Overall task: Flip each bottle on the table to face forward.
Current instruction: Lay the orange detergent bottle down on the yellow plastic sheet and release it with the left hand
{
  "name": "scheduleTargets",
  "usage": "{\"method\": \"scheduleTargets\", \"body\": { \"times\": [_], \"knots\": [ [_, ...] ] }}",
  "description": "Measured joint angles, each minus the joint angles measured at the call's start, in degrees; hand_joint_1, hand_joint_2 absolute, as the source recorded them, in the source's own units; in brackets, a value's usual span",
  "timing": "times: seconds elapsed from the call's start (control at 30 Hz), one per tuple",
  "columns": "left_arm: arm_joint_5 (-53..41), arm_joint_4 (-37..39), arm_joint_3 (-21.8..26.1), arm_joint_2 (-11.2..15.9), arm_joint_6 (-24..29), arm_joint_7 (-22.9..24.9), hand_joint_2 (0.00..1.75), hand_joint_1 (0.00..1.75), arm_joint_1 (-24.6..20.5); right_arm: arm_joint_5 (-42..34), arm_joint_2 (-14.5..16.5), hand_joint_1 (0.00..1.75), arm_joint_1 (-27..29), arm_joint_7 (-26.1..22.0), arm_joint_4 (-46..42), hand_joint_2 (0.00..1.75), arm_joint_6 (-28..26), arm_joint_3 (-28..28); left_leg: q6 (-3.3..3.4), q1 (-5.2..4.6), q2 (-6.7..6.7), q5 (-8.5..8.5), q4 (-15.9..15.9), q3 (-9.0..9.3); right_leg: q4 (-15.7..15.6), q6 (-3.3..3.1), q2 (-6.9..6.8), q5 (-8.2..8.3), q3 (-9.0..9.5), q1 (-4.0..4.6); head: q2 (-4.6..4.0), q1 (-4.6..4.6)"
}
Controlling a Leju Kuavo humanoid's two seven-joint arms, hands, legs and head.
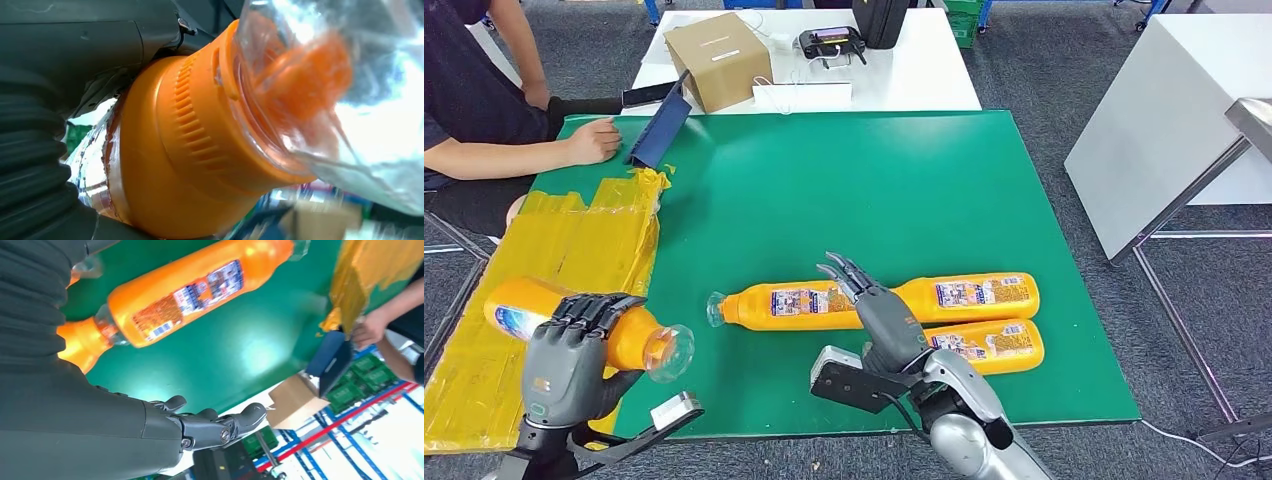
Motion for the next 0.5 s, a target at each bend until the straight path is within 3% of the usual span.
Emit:
{"method": "scheduleTargets", "body": {
  "times": [0.23,0.5],
  "knots": [
    [-1.57,8.51,-4.29,6.94,-4.72,5.28,1.75,1.75,-5.02,0.03,-1.18,0.00,-4.32,2.55,-0.27,1.75,1.85,-0.97,-0.05,0.03,0.00,0.15,0.00,-0.01,0.04,-0.01,-0.01,0.03,0.02,0.03,0.00,0.01],
    [0.22,13.79,-6.16,9.84,-10.67,4.16,1.75,1.75,-7.73,-0.09,-1.48,0.00,-6.01,3.08,-0.40,1.75,2.61,-1.12,-0.06,0.01,0.00,0.14,0.00,-0.09,0.04,0.00,-0.01,0.03,-0.04,0.02,0.00,0.01]
  ]
}}
